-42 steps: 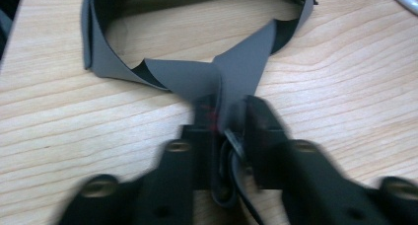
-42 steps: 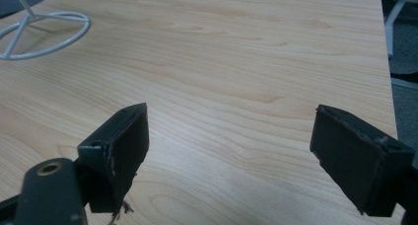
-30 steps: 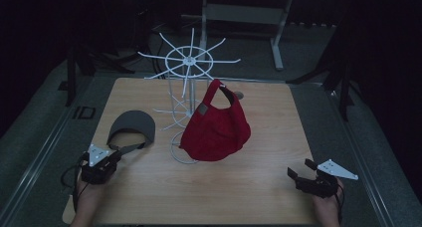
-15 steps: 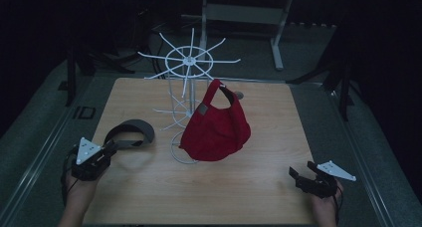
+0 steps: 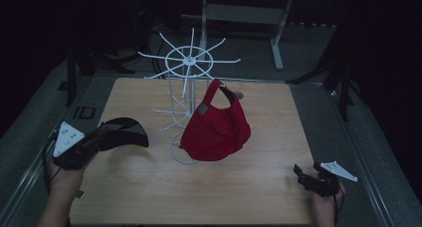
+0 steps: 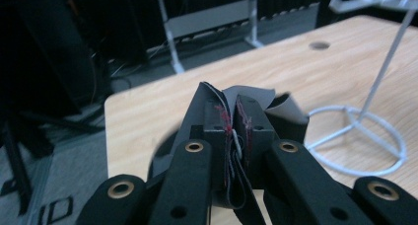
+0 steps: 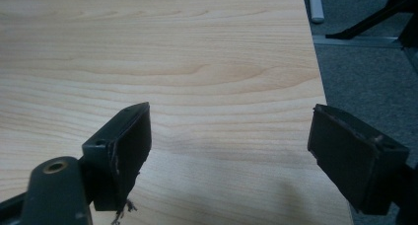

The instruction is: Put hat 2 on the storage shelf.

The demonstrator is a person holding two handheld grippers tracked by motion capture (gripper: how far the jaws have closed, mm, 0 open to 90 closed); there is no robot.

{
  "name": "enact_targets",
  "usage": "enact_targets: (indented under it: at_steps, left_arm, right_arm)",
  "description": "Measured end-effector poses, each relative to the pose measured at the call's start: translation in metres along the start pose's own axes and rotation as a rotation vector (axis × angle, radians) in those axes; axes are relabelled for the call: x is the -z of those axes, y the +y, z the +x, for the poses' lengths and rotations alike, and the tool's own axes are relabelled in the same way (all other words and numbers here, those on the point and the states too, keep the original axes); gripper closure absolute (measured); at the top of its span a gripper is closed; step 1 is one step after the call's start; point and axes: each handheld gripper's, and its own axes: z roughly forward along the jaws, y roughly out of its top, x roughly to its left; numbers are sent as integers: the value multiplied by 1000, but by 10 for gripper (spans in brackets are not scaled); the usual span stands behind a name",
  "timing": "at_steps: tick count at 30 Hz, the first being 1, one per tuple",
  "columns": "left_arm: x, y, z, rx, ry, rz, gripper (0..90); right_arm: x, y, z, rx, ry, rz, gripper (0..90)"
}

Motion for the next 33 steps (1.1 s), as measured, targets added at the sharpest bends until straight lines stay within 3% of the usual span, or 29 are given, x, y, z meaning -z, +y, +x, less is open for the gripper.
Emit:
enact_targets:
  at_steps: [4, 7, 9, 20, 24, 26, 33]
  left_arm:
    - [7, 17, 3, -33, -58, -33, 850]
    - [11, 23, 3, -38, -79, -47, 850]
    - [19, 31, 4, -56, -117, -91, 850]
    - [37, 65, 1, -132, -191, -262, 850]
    - [39, 83, 7, -162, -275, -330, 850]
    - [41, 92, 12, -172, -355, -365, 849]
    - [52, 110, 10, -232, -472, -416, 850]
  right_arm:
    - [0, 0, 0, -1, 1, 1, 166]
    - [0, 0, 1, 5, -1, 1, 166]
    - [1, -1, 1, 6, -1, 5, 166]
    - [1, -1, 2, 11, 3, 9, 166]
    - [0, -1, 1, 8, 7, 9, 166]
    - [1, -1, 1, 9, 8, 9, 166]
    - [1, -1, 1, 10, 12, 9, 166]
